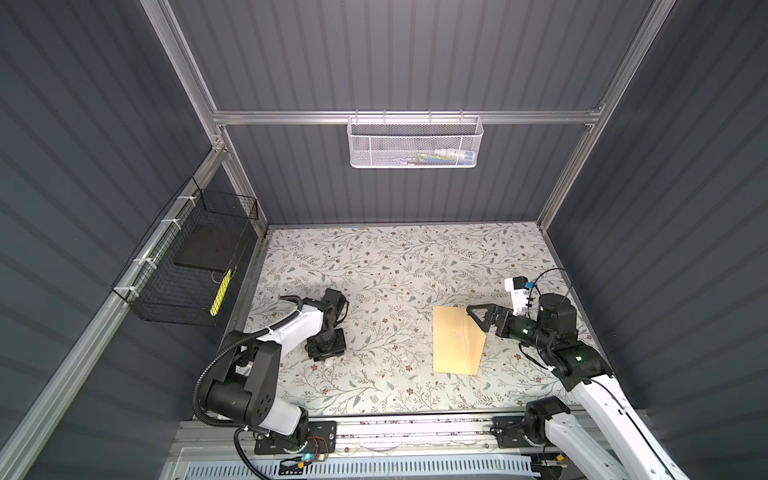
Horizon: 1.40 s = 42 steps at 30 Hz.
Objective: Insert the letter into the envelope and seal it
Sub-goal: 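Grasp the white glue stick with left gripper and lift it, then bring the glue stick to the right gripper, which grasps its cap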
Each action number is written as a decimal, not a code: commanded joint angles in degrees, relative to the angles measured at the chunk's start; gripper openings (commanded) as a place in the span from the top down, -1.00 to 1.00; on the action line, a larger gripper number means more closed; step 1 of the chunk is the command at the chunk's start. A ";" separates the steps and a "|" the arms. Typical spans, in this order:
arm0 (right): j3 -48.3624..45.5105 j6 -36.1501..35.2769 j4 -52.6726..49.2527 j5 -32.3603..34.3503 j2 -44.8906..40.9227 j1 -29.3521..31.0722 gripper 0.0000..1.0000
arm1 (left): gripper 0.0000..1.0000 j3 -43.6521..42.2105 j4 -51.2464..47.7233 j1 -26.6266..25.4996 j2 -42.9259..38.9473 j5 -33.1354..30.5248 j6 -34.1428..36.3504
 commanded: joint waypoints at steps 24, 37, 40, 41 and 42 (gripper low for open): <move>8.43 1.79 -17.27 -5.19 -3.65 -0.25 -0.98 | 0.69 1.73 21.25 -13.46 -12.44 12.41 19.47; 5.22 3.01 -10.98 -17.23 -0.46 1.91 -0.80 | 0.63 17.21 19.59 -25.12 -0.44 24.81 41.36; 3.46 4.56 -7.55 -14.17 -0.05 5.02 -0.74 | 0.63 20.50 18.18 -26.18 2.54 26.06 41.94; 2.90 4.77 -6.58 -12.88 0.02 5.94 -0.72 | 0.64 21.32 17.97 -26.43 3.24 26.75 41.96; 2.20 5.21 -5.46 -11.33 0.32 6.85 -0.68 | 0.64 21.96 17.85 -26.64 4.01 27.15 42.05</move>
